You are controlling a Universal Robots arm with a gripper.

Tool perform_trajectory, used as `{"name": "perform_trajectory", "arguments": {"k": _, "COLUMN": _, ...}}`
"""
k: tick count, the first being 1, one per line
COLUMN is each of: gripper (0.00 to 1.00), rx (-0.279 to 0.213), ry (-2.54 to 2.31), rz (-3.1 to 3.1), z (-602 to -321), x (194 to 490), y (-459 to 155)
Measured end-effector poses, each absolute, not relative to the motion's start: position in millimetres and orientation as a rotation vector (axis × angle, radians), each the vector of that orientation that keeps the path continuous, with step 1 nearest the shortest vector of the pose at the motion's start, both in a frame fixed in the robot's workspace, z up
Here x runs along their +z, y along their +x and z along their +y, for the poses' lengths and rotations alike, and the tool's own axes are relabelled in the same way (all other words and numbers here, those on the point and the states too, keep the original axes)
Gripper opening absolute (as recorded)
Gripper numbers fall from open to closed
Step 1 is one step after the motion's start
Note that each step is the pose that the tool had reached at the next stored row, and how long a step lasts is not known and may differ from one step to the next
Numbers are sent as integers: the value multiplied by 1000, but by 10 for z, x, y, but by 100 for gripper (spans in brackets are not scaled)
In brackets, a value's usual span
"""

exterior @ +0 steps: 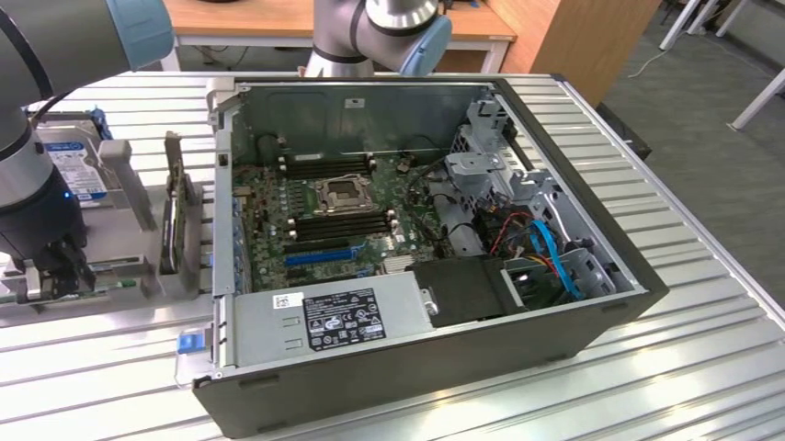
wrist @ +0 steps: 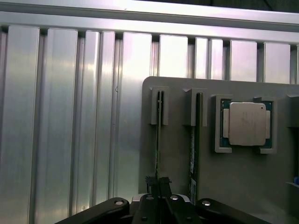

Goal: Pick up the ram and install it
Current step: 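Pick up the ram and move it above insertion slot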

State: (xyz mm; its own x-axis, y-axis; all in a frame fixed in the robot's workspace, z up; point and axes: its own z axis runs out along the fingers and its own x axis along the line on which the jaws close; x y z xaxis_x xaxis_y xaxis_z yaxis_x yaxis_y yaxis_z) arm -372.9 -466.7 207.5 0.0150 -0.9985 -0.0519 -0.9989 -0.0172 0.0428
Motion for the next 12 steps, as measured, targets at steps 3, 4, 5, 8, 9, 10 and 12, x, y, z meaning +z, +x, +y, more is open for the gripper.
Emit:
{"name": "perform_trajectory", "arguments": {"k": 3, "gripper": 12, "rx": 105, "ry": -2228, "rz": 2204, "z": -4667, "x": 2076, "y": -3729}}
{"name": "perform_trajectory", "arguments": {"k": 4, "gripper": 12, "rx": 105, "ry": -2225, "rz": 2207, "z": -4667, "x": 2076, "y": -3728}}
{"name": "perform_trajectory", "arguments": {"k": 5, "gripper": 12, "rx": 105, "ry": -2223, "rz": 2209, "z": -4667, "x": 2076, "y": -3728}}
{"name": "perform_trajectory", "arguments": {"k": 8, "gripper": 12, "rx": 105, "ry": -2219, "rz": 2212, "z": -4667, "x": 2076, "y": -3728}}
{"name": "perform_trajectory", "arguments": {"k": 9, "gripper": 12, "rx": 105, "ry": -2215, "rz": 2217, "z": -4667, "x": 2076, "y": -3728}}
{"name": "perform_trajectory", "arguments": {"k": 10, "gripper": 12, "rx": 105, "ry": -2210, "rz": 2221, "z": -4667, "x": 2076, "y": -3728}}
{"name": "perform_trajectory", "arguments": {"k": 12, "gripper": 12, "rx": 105, "ry": -2209, "rz": 2222, "z": -4667, "x": 2076, "y": -3728}}
